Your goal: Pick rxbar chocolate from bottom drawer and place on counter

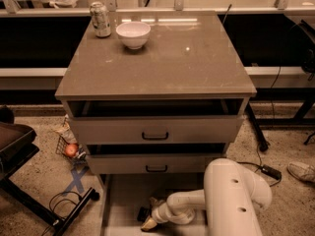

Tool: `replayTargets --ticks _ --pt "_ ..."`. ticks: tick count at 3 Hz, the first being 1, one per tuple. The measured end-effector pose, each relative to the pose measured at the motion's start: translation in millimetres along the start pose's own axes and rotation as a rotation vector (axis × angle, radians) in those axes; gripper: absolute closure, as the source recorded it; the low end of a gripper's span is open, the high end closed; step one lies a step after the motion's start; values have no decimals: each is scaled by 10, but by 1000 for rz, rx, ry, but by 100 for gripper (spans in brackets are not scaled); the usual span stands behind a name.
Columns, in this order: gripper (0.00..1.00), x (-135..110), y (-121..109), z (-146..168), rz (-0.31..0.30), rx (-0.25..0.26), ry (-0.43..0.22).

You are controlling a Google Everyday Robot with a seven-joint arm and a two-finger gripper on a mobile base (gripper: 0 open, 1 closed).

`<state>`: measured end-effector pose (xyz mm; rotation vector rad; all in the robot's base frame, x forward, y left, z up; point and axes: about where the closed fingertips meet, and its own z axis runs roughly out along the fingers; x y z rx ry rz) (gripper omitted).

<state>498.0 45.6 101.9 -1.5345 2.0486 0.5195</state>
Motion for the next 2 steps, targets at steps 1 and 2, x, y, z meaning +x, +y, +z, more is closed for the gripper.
replayTargets --ticks 1,2 --pt "95 -30 0 -38 0 0 0" --pt "100 -58 1 -72 0 0 0"
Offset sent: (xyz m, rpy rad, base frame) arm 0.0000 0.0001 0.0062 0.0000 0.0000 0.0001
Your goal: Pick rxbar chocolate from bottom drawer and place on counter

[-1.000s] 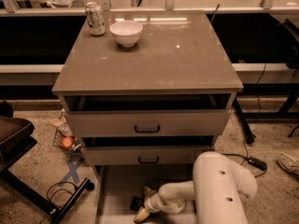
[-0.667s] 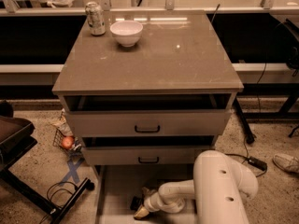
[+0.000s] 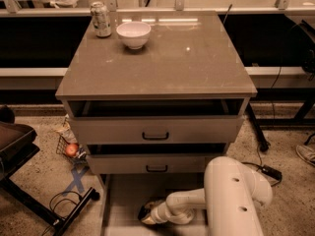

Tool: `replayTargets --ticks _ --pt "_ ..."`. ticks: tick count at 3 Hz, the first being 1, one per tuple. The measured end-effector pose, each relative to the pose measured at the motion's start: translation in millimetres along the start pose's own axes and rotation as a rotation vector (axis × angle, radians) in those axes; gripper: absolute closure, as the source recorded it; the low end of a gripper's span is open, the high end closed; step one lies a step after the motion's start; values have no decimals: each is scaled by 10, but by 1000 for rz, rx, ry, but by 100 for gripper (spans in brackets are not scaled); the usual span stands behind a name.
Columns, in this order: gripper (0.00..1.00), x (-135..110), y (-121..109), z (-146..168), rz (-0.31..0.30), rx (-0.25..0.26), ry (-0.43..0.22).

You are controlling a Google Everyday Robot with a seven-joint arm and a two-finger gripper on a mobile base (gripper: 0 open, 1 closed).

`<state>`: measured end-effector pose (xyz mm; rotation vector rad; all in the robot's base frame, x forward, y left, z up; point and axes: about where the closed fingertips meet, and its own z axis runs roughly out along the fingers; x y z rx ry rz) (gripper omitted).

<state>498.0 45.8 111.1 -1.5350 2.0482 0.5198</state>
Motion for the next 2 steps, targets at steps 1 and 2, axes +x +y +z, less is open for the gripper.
replayTargets --ticks 1,2 --pt "100 0 0 0 0 0 0" --pt "100 -111 -37 -200 -1 0 14"
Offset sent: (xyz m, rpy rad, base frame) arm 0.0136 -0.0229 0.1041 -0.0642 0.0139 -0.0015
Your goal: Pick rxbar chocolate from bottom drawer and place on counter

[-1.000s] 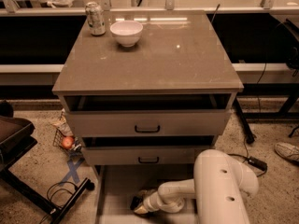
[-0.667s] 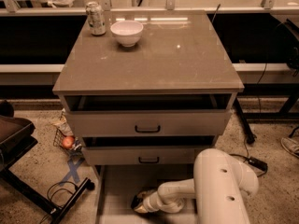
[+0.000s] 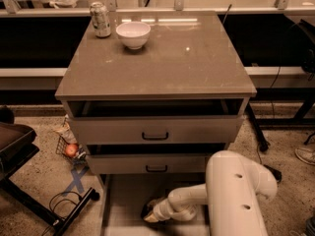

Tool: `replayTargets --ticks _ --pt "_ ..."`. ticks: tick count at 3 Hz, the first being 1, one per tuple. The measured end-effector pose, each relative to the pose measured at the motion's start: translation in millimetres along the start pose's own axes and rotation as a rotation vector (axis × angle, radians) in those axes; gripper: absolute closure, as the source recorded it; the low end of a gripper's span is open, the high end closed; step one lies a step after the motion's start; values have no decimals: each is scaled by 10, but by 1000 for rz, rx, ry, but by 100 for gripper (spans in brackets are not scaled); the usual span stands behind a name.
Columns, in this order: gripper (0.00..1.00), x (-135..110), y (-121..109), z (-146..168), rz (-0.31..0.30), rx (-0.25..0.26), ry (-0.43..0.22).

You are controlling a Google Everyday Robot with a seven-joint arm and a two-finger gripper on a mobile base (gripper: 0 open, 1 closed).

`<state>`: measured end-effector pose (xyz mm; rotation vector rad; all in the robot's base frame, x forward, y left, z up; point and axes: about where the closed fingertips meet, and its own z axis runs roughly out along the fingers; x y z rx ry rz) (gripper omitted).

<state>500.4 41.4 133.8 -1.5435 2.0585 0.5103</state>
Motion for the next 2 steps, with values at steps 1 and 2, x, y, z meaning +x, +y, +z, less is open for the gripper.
replayTargets --ticks 1,2 --pt "100 -246 -2 -671 8 -27 9" --pt "100 -534 52 -1612 41 -46 10"
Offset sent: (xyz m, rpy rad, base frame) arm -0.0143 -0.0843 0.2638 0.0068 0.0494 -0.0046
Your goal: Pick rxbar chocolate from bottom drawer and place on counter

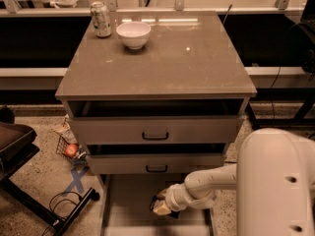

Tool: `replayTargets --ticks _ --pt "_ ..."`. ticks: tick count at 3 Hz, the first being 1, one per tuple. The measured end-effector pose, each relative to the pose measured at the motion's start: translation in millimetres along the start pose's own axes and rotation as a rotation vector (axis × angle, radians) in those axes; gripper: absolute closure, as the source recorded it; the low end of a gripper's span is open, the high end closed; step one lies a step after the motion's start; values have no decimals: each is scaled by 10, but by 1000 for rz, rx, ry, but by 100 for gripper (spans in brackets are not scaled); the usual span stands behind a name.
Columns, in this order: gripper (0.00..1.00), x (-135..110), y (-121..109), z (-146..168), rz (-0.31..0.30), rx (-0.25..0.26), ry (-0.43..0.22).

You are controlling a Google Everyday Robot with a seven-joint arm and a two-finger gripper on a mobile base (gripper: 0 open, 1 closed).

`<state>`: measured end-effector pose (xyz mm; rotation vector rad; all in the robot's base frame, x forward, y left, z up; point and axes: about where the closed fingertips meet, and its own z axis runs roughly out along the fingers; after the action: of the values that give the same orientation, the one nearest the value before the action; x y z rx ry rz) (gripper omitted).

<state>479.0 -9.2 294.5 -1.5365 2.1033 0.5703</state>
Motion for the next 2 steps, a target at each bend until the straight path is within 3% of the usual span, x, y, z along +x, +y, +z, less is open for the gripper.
replayTargets --ticks 1,2 --pt "100 -205 51 -577 7 22 5" --pt "100 -332 -24 -729 -18 46 2"
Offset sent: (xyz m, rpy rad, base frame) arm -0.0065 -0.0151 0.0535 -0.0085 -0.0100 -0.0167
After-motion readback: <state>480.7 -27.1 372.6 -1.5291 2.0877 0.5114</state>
